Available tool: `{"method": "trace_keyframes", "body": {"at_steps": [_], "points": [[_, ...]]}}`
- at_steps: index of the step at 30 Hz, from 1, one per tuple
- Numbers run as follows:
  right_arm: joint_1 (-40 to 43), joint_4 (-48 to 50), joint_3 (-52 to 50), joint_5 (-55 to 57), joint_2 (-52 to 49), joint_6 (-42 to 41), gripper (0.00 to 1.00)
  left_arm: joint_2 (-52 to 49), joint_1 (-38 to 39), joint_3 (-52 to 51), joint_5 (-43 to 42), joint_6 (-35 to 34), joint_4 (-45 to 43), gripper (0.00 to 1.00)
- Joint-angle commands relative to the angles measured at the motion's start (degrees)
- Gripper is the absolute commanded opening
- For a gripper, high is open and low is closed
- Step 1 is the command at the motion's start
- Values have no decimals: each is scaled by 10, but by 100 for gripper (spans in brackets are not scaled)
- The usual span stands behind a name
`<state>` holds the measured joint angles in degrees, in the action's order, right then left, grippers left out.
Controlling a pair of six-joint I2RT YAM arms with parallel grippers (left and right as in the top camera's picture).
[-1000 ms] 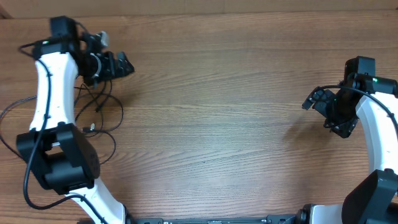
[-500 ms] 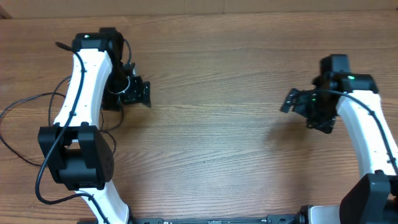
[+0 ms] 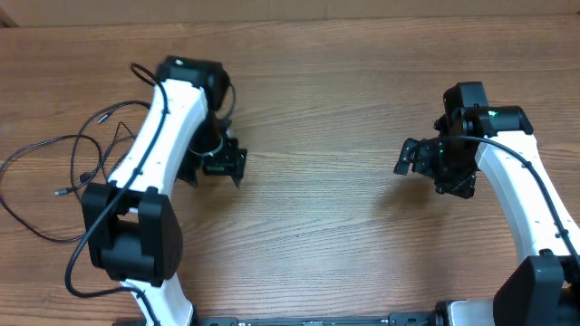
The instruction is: Untangle cables
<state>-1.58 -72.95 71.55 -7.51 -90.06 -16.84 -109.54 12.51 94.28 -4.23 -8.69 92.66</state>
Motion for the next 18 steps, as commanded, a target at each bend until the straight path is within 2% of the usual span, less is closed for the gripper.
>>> {"method": "trace_keyframes", "body": {"at_steps": [1, 5, 6, 7, 9, 14, 15, 18], "points": [[-1, -3, -5, -1, 9, 2, 100, 86, 19, -59, 2, -12, -35, 86], [-1, 23, -37, -1, 38, 2, 100, 186, 19, -142, 2, -9, -104, 89], [-1, 29, -44, -1, 47, 2, 100, 202, 19, -155, 2, -9, -115, 91], [-1, 37, -56, -1, 62, 2, 100, 229, 19, -176, 2, -7, -132, 99], [-1, 54, -80, -1, 95, 2, 100, 282, 19, -216, 2, -5, -164, 99], [-1, 100, -145, -1, 231, -8, 100, 442, 19, -322, 30, -5, -263, 99], [-1, 112, -161, -1, 286, -9, 100, 496, 19, -349, 32, -5, -289, 100], [-1, 118, -173, 0, 376, -8, 100, 581, 19, -381, 33, -9, -322, 99]]}}
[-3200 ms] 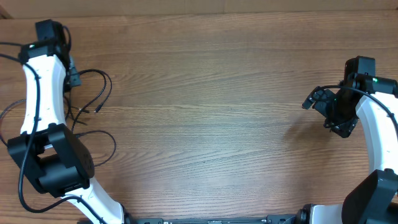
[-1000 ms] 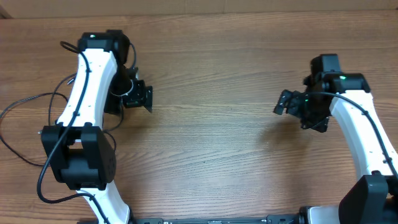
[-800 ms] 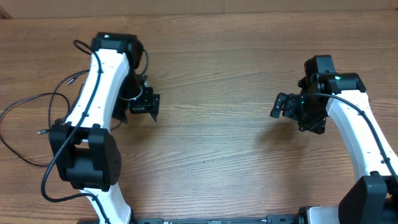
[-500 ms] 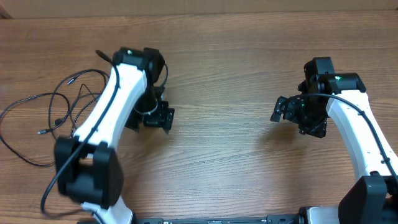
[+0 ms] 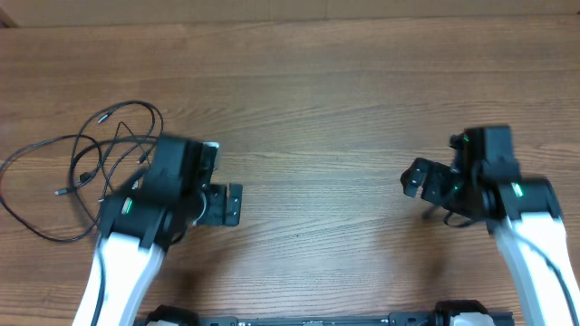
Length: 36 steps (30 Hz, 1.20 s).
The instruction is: Untangle cables
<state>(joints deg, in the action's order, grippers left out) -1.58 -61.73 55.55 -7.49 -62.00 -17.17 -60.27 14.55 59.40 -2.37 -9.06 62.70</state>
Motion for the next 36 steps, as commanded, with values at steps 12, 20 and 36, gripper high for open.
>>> {"method": "trace_keyframes", "body": {"at_steps": [12, 20, 36], "points": [[-1, 12, -13, 1, 254, -5, 100, 207, -2, -45, 88, -49, -64, 100], [-1, 12, -13, 1, 252, -5, 100, 196, -2, -45, 88, -49, -56, 100], [5, 20, -16, 14, 267, -5, 100, 194, -2, -45, 88, -49, -56, 100]]}}
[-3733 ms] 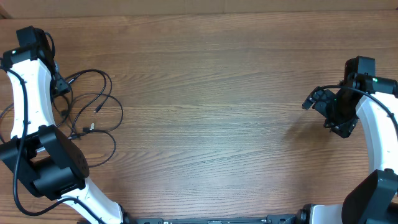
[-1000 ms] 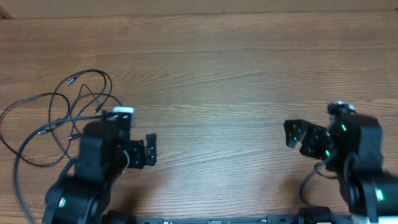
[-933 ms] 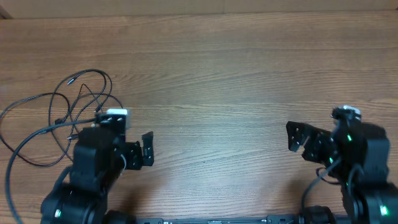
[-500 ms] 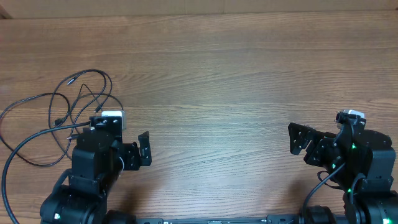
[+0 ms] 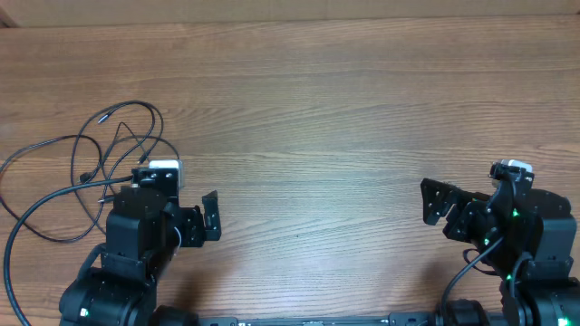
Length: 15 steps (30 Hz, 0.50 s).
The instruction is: Untangle cables
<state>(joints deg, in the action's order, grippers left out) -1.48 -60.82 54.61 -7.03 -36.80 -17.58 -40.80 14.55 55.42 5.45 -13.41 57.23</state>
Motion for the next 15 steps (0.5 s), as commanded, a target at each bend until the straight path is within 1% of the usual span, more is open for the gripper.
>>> {"method": "trace_keyframes", "body": {"at_steps": [1, 4, 7, 12, 13, 15], "points": [[6, 21, -7, 10, 23, 2, 100, 0, -2, -5, 9, -6, -1, 100], [6, 59, -21, 18, 58, 1, 100, 0, -2, -5, 9, -5, -1, 100], [6, 116, -63, 24, 103, 1, 100, 0, -2, -5, 9, -5, -1, 100], [6, 294, -193, 13, 210, 1, 100, 0, -2, -5, 9, -6, -1, 100], [6, 344, -226, 8, 233, 1, 100, 0, -2, -5, 9, -5, -1, 99], [6, 403, -266, 7, 260, 1, 100, 0, -2, -5, 9, -6, -1, 100]]}}
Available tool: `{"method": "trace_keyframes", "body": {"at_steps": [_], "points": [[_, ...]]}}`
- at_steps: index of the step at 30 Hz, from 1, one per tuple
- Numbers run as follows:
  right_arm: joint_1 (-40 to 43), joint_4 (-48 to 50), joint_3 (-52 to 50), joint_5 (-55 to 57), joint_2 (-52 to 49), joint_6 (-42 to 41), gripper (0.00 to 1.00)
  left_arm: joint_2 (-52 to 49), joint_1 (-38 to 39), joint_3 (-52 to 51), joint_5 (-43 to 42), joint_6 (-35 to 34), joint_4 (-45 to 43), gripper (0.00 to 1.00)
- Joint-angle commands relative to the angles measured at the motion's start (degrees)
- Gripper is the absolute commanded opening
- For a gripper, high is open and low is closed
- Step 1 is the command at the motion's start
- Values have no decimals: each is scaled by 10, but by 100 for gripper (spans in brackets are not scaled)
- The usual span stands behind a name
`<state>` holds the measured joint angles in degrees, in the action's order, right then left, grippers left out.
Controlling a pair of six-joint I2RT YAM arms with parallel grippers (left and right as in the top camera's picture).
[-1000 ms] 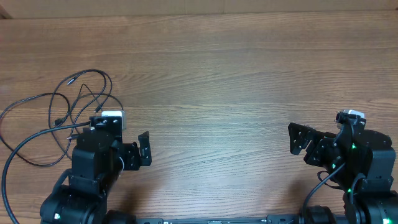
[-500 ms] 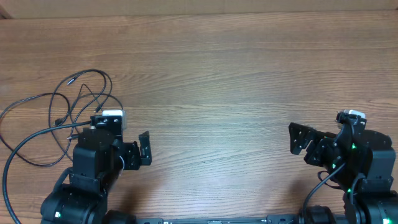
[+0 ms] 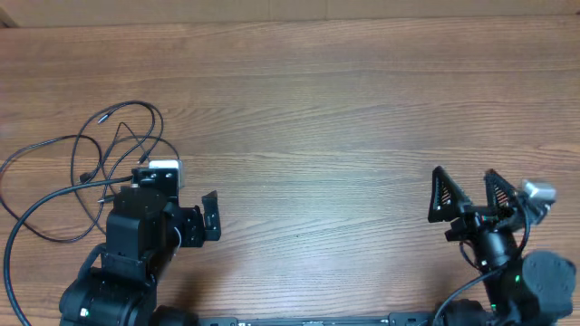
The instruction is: Untangle cables
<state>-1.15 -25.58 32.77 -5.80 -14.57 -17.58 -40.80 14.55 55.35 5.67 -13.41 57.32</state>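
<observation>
Thin black cables (image 3: 86,158) lie in loose overlapping loops on the wooden table at the left, with small plugs at their ends. My left gripper (image 3: 208,217) sits low at the near left, just right of the loops. It is seen side on, its fingers look apart, and it holds nothing. My right gripper (image 3: 468,193) is at the near right, far from the cables. It points toward the far edge and is open and empty, its two triangular fingers (image 3: 441,195) clearly spread.
The wooden table (image 3: 317,118) stretches across the view. Both arms are folded back at the near edge, the left arm's body (image 3: 136,240) partly over the near end of the cable loops.
My right gripper has drawn slightly right and turned from slanting left to pointing straight at the far edge, its fingers spread. The left arm and the cables have not moved.
Both arms first reached out over the table, the left one beside the cables, both grippers empty. Then both were drawn back nearer the front edge. Then they sat folded at the near edge, where they are now. The cables lie where they were.
</observation>
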Motion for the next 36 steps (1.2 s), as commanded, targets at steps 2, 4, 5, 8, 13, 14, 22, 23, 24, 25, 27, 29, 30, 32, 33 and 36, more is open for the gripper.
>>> {"method": "trace_keyframes", "body": {"at_steps": [2, 4, 5, 8, 13, 14, 22, 23, 24, 25, 27, 29, 30, 32, 33, 36], "points": [[2, 97, -84, -5, 62, 1, 100, 0, -2, -5, 7, -5, -2, 100], [2, 138, -123, -3, 89, 1, 100, 0, -2, -5, 7, -5, -2, 99], [2, 148, -136, -3, 96, 5, 100, 0, -2, -5, 7, -5, -2, 100], [2, 186, -177, -3, 125, 38, 100, 0, -2, -5, 7, -6, -2, 100], [2, 259, -240, -3, 144, 92, 100, 0, -2, -5, 7, -5, -2, 100], [2, 268, -250, -3, 144, 92, 100, 0, -2, -5, 7, -6, -2, 100], [1, 319, -323, 6, 144, 94, 100, 0, -2, -5, 7, -5, -2, 100], [1, 313, -323, 10, 144, 105, 100, 0, -2, -5, 7, -5, -2, 100], [1, 300, -323, 14, 144, 108, 100, 0, -2, -5, 7, -5, -2, 100], [1, 276, -323, 17, 144, 108, 100, 0, -2, -5, 7, -6, -2, 100], [1, 221, -323, 17, 144, 108, 100, 0, -2, -5, 7, -5, -2, 99], [0, 210, -323, 19, 144, 132, 100, 0, -2, -5, 7, -6, -2, 100], [0, 210, -323, 19, 144, 136, 100, 0, -2, -5, 7, -6, -2, 100], [0, 210, -323, 19, 144, 136, 100, 0, -2, -5, 7, -5, -2, 100], [0, 210, -323, 19, 144, 136, 100, 0, -2, -5, 7, -5, -2, 100], [0, 210, -323, 19, 144, 136, 100, 0, -2, -5, 7, -6, -2, 100]]}}
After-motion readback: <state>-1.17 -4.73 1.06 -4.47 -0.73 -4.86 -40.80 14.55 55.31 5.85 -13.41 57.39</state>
